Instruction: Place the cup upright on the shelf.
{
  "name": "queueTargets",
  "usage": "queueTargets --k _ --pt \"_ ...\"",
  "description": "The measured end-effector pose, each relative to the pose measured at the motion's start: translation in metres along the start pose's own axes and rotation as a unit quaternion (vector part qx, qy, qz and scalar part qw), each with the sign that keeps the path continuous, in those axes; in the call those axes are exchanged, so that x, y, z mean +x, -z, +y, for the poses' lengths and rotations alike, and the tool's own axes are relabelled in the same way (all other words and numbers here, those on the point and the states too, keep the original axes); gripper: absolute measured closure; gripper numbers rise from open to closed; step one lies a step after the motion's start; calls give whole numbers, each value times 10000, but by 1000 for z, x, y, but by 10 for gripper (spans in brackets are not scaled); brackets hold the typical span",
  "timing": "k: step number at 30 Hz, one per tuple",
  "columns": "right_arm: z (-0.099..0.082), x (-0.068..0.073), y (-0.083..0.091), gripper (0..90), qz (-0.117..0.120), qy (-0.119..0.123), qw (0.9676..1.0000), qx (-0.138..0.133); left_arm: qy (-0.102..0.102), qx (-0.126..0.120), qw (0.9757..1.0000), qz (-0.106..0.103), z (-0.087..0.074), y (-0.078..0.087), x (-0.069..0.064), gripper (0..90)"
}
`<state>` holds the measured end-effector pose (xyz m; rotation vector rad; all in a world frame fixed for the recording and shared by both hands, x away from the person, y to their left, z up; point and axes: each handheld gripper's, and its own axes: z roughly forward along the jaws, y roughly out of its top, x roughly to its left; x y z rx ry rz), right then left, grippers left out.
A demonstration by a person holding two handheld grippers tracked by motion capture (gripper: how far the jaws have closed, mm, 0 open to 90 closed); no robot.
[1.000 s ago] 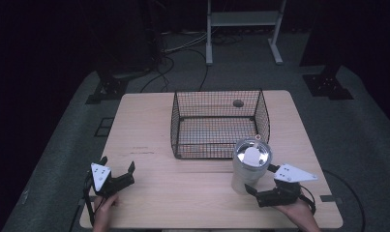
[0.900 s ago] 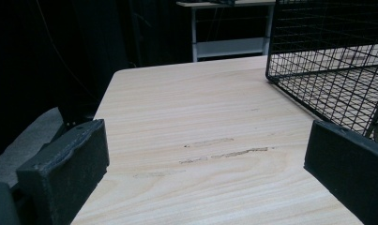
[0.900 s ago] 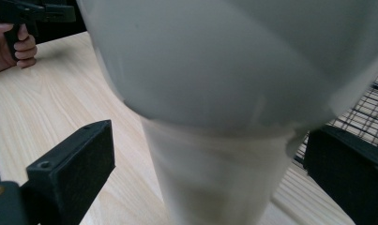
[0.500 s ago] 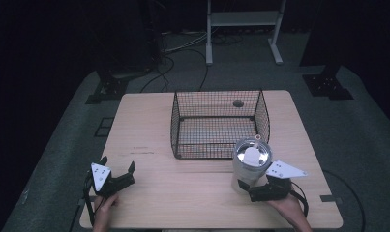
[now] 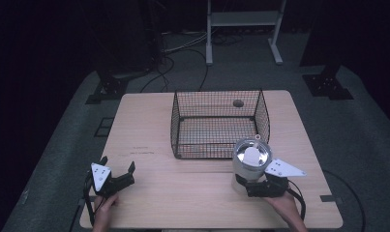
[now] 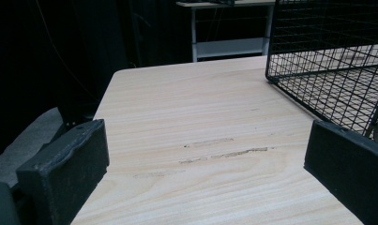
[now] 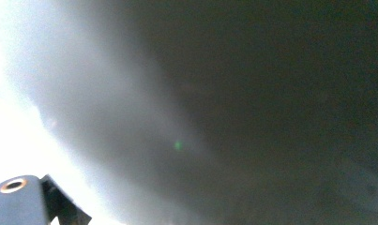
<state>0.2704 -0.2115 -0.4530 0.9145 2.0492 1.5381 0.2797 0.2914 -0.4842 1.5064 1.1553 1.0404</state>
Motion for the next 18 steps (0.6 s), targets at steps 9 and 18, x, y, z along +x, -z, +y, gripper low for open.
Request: queueTargets --k 9,18 --pt "0 1 0 90 -38 127 9999 -15 -4 -2 10000 -9 0 0 0 0" --pt "0 -1 0 94 -17 171 9998 -37 26 6 10000 -26 0 0 1 0"
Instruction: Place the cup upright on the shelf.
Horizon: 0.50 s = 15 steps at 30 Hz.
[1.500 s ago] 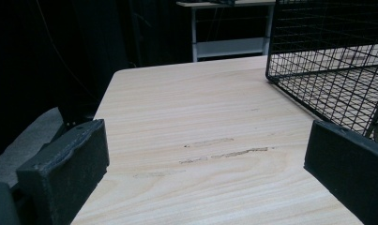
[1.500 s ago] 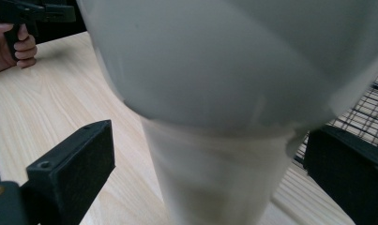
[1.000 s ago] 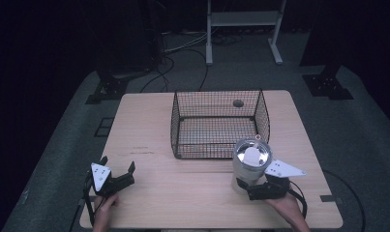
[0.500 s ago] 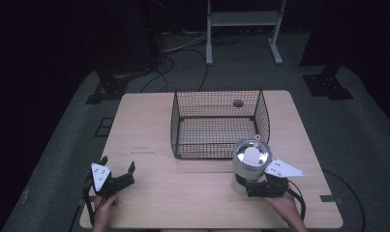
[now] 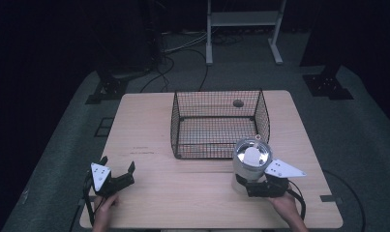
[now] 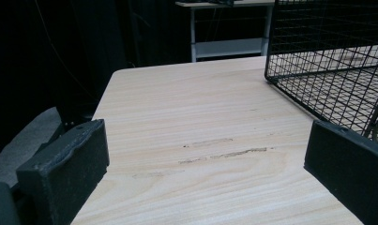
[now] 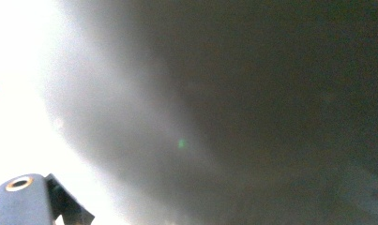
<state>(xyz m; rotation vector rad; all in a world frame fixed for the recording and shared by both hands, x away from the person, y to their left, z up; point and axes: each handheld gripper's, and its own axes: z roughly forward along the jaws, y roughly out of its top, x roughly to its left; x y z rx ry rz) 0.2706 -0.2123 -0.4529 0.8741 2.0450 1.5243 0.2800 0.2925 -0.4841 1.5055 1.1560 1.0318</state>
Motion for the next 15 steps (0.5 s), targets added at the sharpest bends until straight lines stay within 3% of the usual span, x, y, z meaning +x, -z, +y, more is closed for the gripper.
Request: queueTargets --k 3,5,8,15 --pt "0 -1 0 94 15 -12 10000 -2 11 0 10000 12 0 0 0 0" --pt "1 -3 1 95 146 -178 9997 10 12 -3 10000 4 0 0 0 0" --pt "1 -4 3 95 184 -238 9995 -10 3 -2 10000 -2 0 0 0 0" --pt "11 -3 8 95 252 -213 9994 -43 -1 -3 10000 3 0 0 0 0"
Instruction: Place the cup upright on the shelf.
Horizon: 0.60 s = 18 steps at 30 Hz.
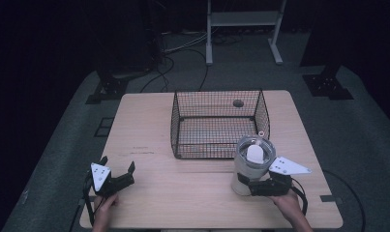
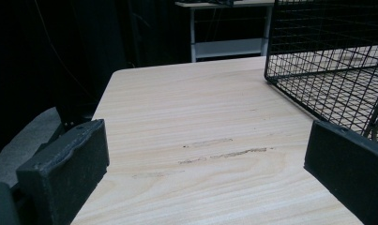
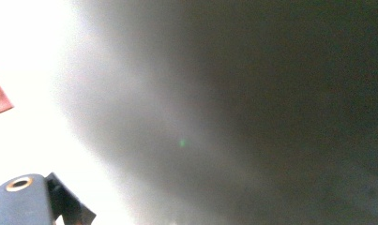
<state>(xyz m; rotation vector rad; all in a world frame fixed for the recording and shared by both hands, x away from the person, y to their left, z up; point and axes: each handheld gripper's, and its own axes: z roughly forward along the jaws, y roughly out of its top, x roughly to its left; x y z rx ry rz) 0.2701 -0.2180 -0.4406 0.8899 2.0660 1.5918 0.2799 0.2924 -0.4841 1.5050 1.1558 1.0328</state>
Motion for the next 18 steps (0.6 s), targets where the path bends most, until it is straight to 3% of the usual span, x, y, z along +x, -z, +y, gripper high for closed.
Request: queueTargets --k 18 --pt "41 -1 8 95 198 159 9996 -89 5 5 10000 3 0 0 0 0"
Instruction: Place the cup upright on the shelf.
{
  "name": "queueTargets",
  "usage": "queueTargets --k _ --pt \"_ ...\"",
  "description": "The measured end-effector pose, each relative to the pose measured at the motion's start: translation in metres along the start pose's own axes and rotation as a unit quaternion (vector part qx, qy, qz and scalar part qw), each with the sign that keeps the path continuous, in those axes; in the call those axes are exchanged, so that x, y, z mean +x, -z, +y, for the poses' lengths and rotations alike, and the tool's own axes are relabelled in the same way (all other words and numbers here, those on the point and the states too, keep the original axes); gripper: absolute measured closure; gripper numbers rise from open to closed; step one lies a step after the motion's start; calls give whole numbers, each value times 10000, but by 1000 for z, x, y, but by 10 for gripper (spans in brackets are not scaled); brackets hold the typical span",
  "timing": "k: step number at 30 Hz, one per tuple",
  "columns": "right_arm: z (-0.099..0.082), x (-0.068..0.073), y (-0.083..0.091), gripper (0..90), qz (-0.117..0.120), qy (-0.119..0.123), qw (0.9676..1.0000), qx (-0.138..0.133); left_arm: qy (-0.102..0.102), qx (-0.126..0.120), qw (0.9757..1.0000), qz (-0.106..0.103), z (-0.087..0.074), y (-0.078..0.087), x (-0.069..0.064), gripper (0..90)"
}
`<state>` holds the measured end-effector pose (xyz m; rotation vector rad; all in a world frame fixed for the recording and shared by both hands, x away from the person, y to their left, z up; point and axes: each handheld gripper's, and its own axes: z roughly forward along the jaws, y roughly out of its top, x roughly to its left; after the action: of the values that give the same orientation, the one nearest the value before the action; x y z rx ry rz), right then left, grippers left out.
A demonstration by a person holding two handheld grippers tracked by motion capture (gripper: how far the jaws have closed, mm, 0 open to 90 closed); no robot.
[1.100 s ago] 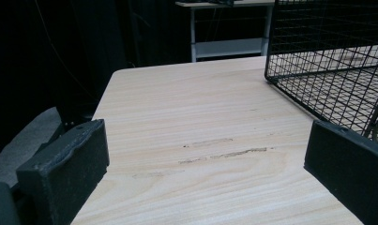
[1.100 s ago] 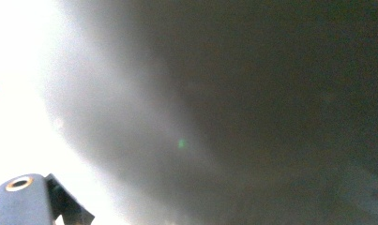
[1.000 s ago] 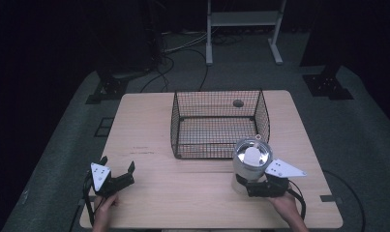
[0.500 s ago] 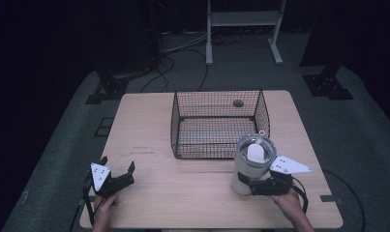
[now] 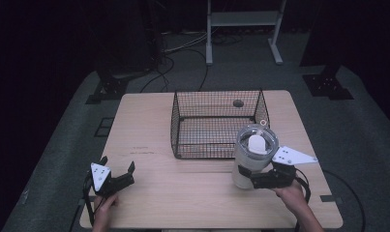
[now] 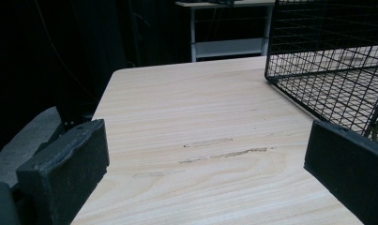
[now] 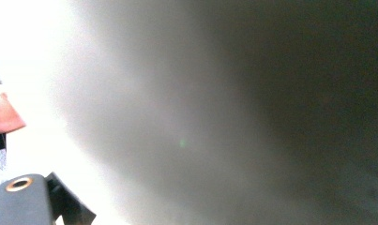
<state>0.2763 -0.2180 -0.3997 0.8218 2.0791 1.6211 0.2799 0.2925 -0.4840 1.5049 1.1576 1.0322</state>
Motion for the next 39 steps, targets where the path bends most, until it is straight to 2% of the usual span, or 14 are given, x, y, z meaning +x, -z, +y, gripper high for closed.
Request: queueTargets --k 3,22,24,39 --pt "8 -1 0 95 9 -36 10000 -24 0 -5 10000 -11 0 0 0 0" --pt "58 -1 -9 95 224 194 9993 -206 10 -15 10000 -3 0 0 0 0" --pt "67 -5 -13 95 272 149 9992 -252 8 -15 10000 -9 0 0 0 0" --pt "98 -21 -32 95 282 110 9991 -290 25 -25 10000 -18 0 0 0 0"
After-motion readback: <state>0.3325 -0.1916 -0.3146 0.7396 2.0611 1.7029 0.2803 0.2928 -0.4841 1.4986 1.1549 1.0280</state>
